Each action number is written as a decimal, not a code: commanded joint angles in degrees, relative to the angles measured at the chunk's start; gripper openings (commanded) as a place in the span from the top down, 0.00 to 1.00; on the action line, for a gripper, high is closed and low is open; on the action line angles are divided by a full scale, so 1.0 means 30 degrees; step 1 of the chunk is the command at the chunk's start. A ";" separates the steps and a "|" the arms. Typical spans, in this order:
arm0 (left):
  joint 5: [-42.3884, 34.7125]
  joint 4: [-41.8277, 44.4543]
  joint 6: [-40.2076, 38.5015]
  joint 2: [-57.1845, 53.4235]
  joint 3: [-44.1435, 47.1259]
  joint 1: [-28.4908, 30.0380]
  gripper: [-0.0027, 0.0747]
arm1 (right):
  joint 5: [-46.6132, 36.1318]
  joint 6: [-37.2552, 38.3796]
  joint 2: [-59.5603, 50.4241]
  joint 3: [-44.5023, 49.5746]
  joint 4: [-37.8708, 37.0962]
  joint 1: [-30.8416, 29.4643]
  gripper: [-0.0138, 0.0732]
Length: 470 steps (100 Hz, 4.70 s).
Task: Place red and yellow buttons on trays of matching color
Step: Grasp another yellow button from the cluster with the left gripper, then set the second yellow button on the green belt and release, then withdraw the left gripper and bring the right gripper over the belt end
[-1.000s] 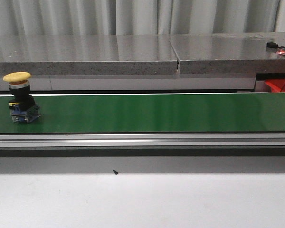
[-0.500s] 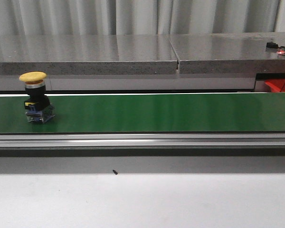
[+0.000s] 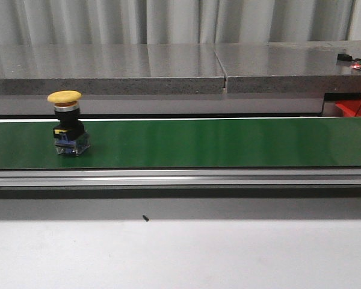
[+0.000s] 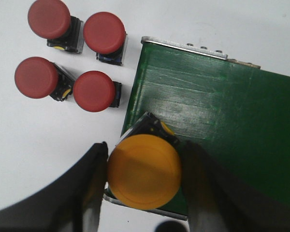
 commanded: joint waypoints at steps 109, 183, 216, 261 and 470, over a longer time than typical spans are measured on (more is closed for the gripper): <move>-0.0580 -0.3174 0.1533 -0.3204 -0.0531 -0.0405 0.41 | -0.1506 0.0030 0.0119 -0.0459 -0.0048 -0.0023 0.92; -0.1427 -0.2430 0.1801 -0.9963 0.3195 -0.5950 0.99 | -0.1507 0.0030 0.0119 -0.0459 -0.0048 -0.0023 0.92; -0.4195 -0.2394 0.1801 -1.3949 0.7274 -0.6404 0.99 | -0.1507 0.0030 0.0119 -0.0459 -0.0048 -0.0023 0.92; -0.5688 -0.2509 0.2299 -1.9836 1.2475 -0.6404 0.99 | -0.2528 -0.0008 0.0119 -0.0459 -0.0540 -0.0023 0.92; -0.8006 -0.5141 0.1446 -2.4674 1.6594 -0.8962 0.99 | 0.5539 -0.0550 1.7342 -1.4586 0.0243 0.7580 0.19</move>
